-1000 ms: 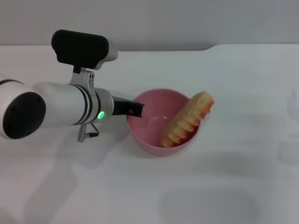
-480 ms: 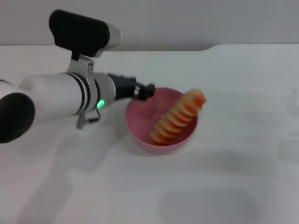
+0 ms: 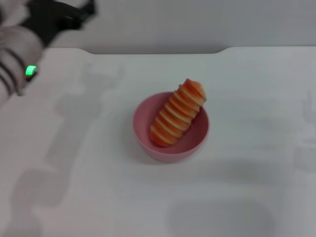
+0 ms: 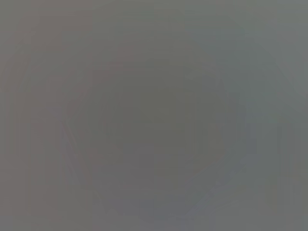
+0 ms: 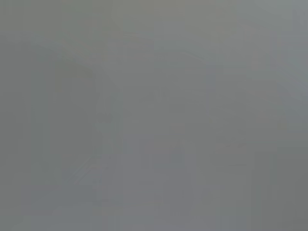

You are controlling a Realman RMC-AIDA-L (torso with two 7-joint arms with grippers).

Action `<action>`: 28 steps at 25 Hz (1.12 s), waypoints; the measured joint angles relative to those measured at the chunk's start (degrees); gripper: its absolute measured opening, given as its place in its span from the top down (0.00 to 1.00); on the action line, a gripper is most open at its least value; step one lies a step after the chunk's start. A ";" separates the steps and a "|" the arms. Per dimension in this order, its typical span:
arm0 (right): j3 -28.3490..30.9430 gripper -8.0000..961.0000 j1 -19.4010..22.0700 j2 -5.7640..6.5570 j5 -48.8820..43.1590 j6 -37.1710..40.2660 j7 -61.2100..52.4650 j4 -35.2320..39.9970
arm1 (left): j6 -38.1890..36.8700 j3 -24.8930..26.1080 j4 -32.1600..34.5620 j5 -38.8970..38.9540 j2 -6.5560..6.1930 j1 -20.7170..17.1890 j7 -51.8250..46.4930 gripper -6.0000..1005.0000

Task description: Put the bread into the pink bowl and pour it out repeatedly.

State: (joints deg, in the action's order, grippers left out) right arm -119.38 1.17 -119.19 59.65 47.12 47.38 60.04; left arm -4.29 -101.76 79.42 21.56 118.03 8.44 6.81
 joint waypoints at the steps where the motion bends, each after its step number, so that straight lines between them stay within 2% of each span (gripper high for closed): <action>1: -0.12 0.36 -0.11 0.02 0.00 -0.02 -0.05 -0.15 | -1.86 0.13 -1.06 0.05 0.00 -0.42 -0.03 0.19; 3: -0.22 0.36 -0.31 0.07 0.11 -0.16 -0.16 -0.26 | -9.14 0.45 -5.10 0.23 0.00 -1.57 -0.15 0.15; 4: -0.16 0.36 -0.33 0.09 0.37 -0.87 -0.20 0.11 | -9.14 0.45 -5.10 0.23 0.00 -1.57 -0.15 0.15; 5: -0.03 0.36 -0.33 0.09 0.63 -1.94 -0.25 0.59 | -14.23 0.47 -9.71 0.25 0.01 -1.86 -0.22 0.16; 8: 1.00 0.36 -0.35 0.28 1.23 -8.17 -0.48 2.59 | -16.26 0.53 -13.99 0.31 0.01 -1.31 -0.66 0.16; 9: 1.13 0.36 -0.41 0.32 1.24 -9.27 -0.67 2.85 | -18.04 0.53 -17.77 0.39 0.05 -0.54 -1.33 0.16; 10: 1.21 0.36 -0.45 0.33 1.26 -9.98 -0.97 3.01 | -18.04 0.53 -17.77 0.39 0.05 -0.54 -1.33 0.16; 13: 1.07 0.36 -0.60 0.33 0.94 -10.53 -3.99 2.53 | -19.61 0.37 -20.09 0.44 0.07 -0.06 -1.83 0.16; 14: 1.07 0.36 -0.79 0.40 0.21 -10.65 -5.74 1.79 | -27.62 -0.99 -27.11 0.41 0.16 1.00 -3.30 0.16; 15: 1.07 0.37 -1.09 0.47 -0.65 -10.70 -7.09 1.04 | -29.44 -1.47 -28.46 0.31 0.15 1.20 -3.71 0.16; 17: 1.07 0.37 -2.00 0.65 -3.29 -10.69 -10.84 -1.09 | -29.44 -1.47 -28.46 0.31 0.15 1.20 -3.71 0.16; 19: 1.08 0.37 -2.95 0.77 -7.37 -10.42 -16.28 -3.28 | -31.17 -2.80 -32.45 0.11 0.07 2.76 -4.47 0.16; 21: 1.24 0.37 -3.64 0.82 -12.85 -9.22 -22.94 -5.28 | -31.01 -2.90 -33.42 0.17 0.12 3.27 -4.47 0.16; 24: 1.32 0.37 -4.37 0.78 -20.72 -2.68 -31.26 -9.22 | -30.97 -3.64 -34.78 0.30 0.23 4.12 -4.88 0.16; 28: 0.09 0.50 -5.66 0.29 -24.03 9.20 -33.07 -15.48 | -30.97 -4.05 -36.81 0.35 0.30 5.43 -6.09 0.16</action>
State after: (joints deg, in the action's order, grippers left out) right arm -119.29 -4.50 -118.90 35.63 56.32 14.30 44.55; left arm -35.26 -105.81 42.61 21.91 118.33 13.87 0.72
